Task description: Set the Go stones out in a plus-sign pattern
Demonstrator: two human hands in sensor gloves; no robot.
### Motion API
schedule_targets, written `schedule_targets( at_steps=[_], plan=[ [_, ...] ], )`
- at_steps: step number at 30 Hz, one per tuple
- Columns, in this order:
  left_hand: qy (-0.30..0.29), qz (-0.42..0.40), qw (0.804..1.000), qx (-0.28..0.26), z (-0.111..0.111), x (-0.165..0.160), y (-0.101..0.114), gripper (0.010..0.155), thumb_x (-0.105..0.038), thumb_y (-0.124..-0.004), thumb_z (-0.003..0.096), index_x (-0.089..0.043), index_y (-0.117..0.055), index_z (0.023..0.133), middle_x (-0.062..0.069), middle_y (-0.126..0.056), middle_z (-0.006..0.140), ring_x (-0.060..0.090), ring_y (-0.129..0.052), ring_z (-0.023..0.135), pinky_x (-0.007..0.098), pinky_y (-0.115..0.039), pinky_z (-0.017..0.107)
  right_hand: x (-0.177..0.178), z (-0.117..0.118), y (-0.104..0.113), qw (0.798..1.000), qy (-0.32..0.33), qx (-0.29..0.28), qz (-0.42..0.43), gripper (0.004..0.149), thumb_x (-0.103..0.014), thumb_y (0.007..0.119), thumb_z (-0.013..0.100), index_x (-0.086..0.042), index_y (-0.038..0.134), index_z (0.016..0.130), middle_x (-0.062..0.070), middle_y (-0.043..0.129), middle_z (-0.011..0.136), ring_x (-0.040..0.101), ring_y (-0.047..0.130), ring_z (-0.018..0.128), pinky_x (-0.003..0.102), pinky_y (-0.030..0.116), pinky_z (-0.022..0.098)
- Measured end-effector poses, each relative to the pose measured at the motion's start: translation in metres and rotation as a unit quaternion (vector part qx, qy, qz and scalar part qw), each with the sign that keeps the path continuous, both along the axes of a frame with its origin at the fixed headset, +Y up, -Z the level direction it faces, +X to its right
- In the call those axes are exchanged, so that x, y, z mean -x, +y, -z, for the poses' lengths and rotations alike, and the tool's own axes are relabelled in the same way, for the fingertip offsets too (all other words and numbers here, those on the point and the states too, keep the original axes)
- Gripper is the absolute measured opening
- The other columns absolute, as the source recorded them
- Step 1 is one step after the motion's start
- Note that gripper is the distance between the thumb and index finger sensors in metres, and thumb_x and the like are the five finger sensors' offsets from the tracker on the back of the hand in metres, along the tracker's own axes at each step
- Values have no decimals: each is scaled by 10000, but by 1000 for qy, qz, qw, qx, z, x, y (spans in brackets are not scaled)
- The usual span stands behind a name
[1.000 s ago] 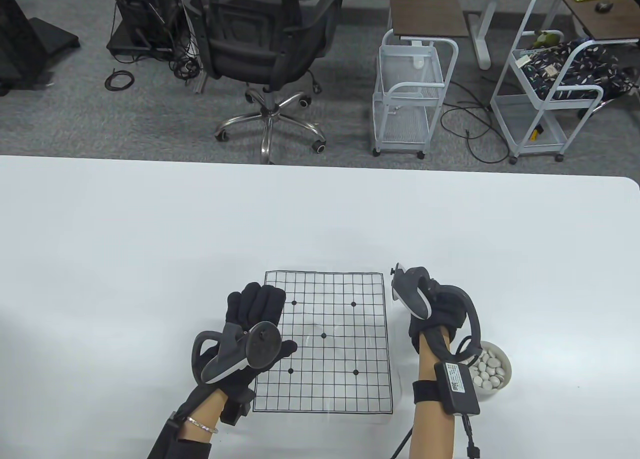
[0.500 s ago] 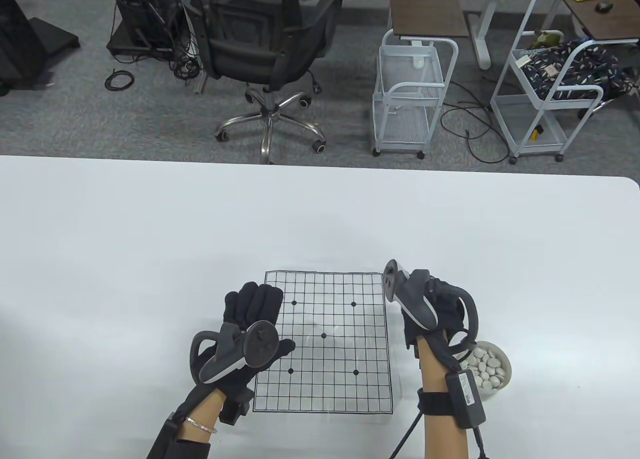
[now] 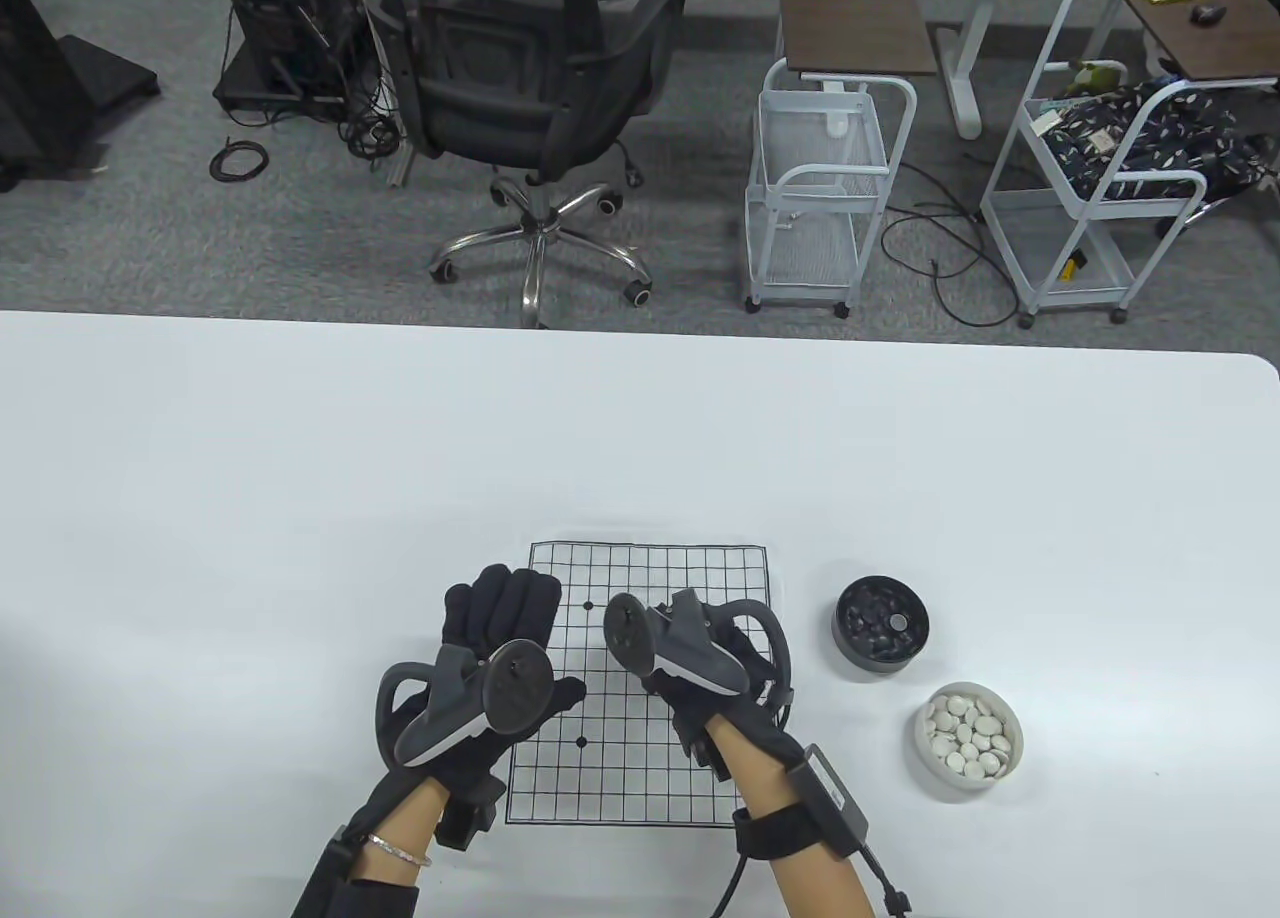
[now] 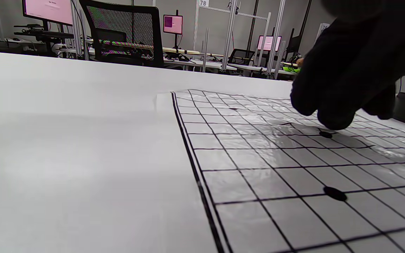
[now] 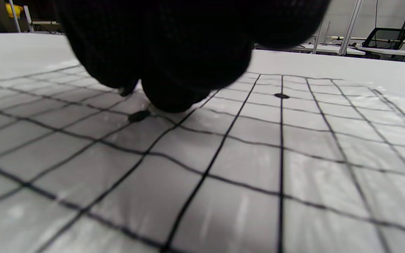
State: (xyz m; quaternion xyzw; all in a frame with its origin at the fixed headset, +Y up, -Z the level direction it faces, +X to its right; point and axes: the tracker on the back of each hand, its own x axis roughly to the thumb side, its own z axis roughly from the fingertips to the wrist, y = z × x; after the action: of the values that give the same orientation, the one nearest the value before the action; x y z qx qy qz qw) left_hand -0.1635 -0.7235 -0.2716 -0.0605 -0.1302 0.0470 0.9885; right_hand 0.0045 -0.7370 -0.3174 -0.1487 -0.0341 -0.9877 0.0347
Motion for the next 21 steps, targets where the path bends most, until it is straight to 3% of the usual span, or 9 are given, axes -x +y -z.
schedule_targets(
  at_steps=[14, 21],
  plan=[
    [3, 6, 1000, 4, 0, 1, 0, 919, -679, -541, 469, -269, -24, 1109, 54, -151, 1274, 376, -166, 1189, 564, -135, 850, 10, -9, -2, 996, 13, -28, -86, 390, -378, 868, 412, -268, 886, 785, -23, 1000, 663, 104, 997, 434, 401, 804, 435],
    [2, 10, 1000, 5, 0, 0, -1, 919, -679, -542, 469, -268, -25, 1109, 56, -153, 1273, 379, -167, 1188, 565, -136, 849, 1, -11, 9, 997, -4, -25, -74, 512, -444, 841, 414, -238, 829, 883, 12, 970, 785, 157, 1010, 567, 442, 787, 494]
  ],
)
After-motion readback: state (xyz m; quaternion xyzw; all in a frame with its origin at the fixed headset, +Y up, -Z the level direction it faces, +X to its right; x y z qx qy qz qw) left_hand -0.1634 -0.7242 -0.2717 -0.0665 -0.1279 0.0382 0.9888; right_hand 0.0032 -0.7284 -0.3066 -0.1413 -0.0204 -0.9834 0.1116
